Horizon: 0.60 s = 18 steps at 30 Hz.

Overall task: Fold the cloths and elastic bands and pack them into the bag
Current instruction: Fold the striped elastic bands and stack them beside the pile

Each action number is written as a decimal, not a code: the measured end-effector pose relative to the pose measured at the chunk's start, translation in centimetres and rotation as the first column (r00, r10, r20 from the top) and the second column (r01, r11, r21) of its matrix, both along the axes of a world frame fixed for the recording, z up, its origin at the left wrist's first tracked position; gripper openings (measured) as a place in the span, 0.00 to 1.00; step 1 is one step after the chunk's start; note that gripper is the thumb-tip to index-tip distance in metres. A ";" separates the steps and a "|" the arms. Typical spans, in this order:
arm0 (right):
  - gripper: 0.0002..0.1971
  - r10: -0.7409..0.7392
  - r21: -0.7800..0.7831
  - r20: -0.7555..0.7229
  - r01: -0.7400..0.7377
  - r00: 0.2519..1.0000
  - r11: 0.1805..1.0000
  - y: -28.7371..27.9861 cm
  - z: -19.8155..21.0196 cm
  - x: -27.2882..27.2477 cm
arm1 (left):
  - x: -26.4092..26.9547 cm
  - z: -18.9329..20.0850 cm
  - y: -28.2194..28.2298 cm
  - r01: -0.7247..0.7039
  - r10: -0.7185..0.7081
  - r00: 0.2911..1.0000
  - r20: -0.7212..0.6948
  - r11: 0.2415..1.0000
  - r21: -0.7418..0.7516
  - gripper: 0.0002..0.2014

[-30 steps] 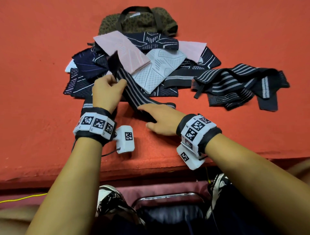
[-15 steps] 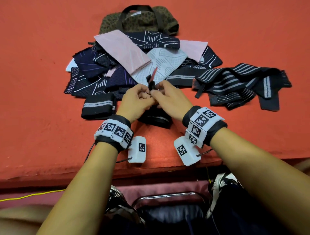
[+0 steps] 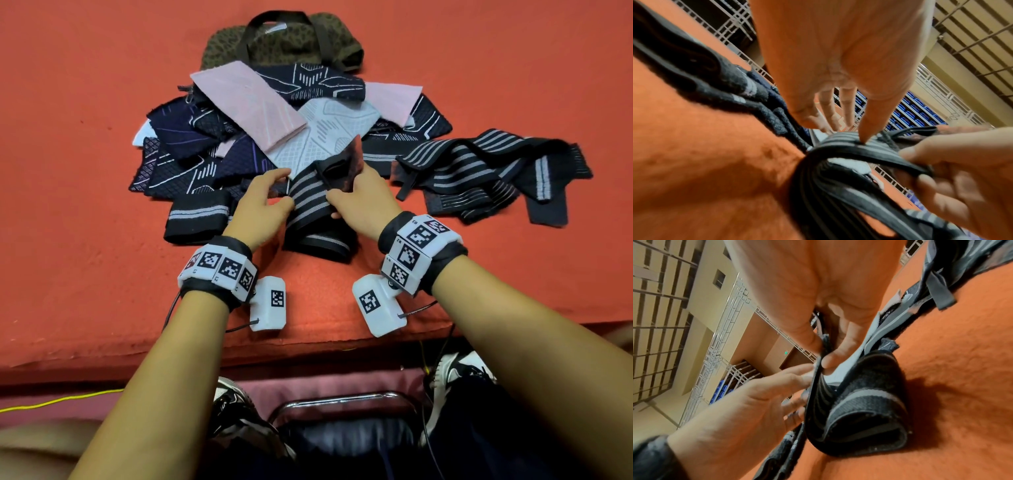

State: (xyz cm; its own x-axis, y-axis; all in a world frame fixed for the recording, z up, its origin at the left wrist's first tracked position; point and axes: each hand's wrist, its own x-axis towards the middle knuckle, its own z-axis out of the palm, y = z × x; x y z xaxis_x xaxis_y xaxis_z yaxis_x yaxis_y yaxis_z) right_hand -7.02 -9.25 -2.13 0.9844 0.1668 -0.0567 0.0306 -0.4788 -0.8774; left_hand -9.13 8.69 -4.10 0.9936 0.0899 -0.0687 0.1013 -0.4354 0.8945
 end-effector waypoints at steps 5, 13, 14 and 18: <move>0.05 -0.006 0.010 -0.001 0.006 1.000 1.000 0.0 0.3 0.5 | 0.0 0.6 -0.6 0.036 -0.037 0.999 -0.005 0.982 -0.187 0.15; 0.12 -0.175 -0.047 0.049 0.177 0.983 0.983 -1.5 1.2 1.8 | -0.2 2.6 0.5 0.112 -0.104 0.993 0.062 0.983 -0.149 0.06; 0.11 -0.197 -0.037 0.047 0.198 0.979 0.979 -1.7 1.4 1.9 | -0.3 2.7 0.7 0.146 -0.141 0.989 0.050 0.982 -0.121 0.06; 0.14 -0.241 0.026 0.035 0.240 0.970 0.970 -2.4 1.6 2.0 | -0.4 2.9 1.6 0.262 -0.266 0.963 -0.042 0.962 -0.082 0.13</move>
State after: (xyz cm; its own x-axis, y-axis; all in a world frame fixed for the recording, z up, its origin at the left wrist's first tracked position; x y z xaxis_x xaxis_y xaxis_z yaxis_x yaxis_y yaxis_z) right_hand -5.01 -11.70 -0.49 0.9971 -0.0743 -0.0177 -0.0498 -0.4571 -0.8880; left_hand -9.54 10.32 -1.15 0.9761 -0.1828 -0.1178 0.0393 -0.3847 0.9222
